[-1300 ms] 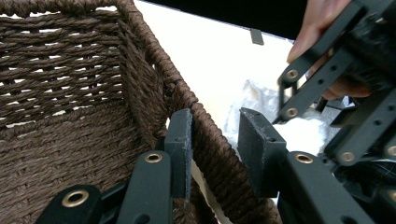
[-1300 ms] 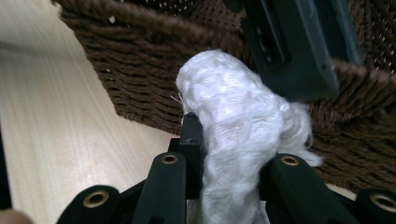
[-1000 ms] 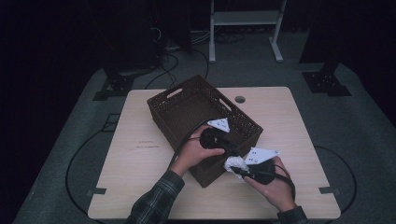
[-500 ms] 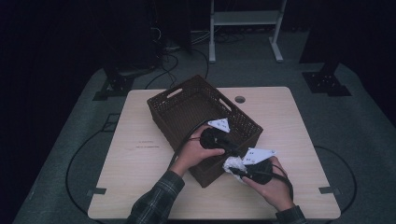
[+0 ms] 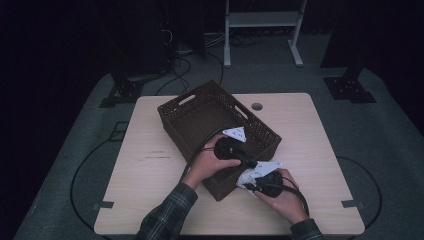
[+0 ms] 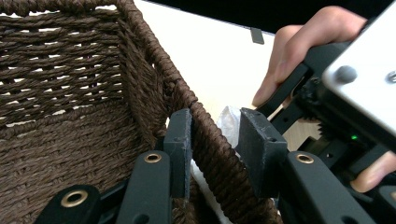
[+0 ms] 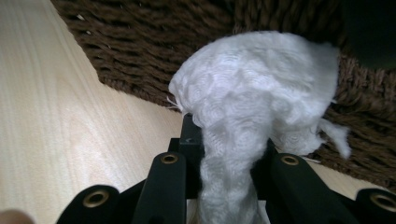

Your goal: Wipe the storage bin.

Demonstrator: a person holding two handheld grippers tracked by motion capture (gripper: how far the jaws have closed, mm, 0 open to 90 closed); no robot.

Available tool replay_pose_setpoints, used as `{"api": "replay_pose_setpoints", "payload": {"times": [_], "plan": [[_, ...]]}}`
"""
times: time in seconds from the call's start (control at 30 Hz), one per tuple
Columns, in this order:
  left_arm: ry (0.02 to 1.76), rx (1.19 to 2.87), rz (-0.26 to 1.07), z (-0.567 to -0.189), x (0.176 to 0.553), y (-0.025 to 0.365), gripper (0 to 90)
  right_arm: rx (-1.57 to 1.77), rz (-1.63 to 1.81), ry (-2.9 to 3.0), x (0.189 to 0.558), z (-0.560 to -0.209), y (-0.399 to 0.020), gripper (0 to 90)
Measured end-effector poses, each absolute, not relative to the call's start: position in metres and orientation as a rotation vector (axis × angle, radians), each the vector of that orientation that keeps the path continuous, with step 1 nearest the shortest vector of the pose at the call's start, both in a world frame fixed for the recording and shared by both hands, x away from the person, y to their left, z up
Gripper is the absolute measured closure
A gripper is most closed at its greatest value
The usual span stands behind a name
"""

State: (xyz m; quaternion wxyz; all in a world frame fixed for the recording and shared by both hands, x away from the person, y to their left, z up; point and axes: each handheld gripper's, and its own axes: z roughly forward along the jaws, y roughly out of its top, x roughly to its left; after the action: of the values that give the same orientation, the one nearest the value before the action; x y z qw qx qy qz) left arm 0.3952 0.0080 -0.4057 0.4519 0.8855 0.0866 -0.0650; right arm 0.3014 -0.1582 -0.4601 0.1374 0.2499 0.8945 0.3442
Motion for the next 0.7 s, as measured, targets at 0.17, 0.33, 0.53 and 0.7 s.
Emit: {"api": "replay_pose_setpoints", "payload": {"times": [0.17, 0.33, 0.53, 0.7], "plan": [[0.215, 2.187, -0.161, -0.406, 0.395, 0.008, 64.5, 0.732, 0.921, 2.615, 0.304, -0.47, -0.156, 73.5], [0.217, 2.185, -0.162, -0.406, 0.395, 0.008, 64.5, 0.736, 0.902, 2.629, 0.305, -0.474, -0.155, 73.4], [0.217, 2.185, -0.161, -0.406, 0.395, 0.008, 64.5, 0.681, 1.023, 2.592, 0.294, -0.457, -0.159, 73.5], [0.214, 2.184, -0.16, -0.406, 0.395, 0.008, 64.6, 0.647, 1.136, 2.516, 0.284, -0.435, -0.163, 73.5]]}}
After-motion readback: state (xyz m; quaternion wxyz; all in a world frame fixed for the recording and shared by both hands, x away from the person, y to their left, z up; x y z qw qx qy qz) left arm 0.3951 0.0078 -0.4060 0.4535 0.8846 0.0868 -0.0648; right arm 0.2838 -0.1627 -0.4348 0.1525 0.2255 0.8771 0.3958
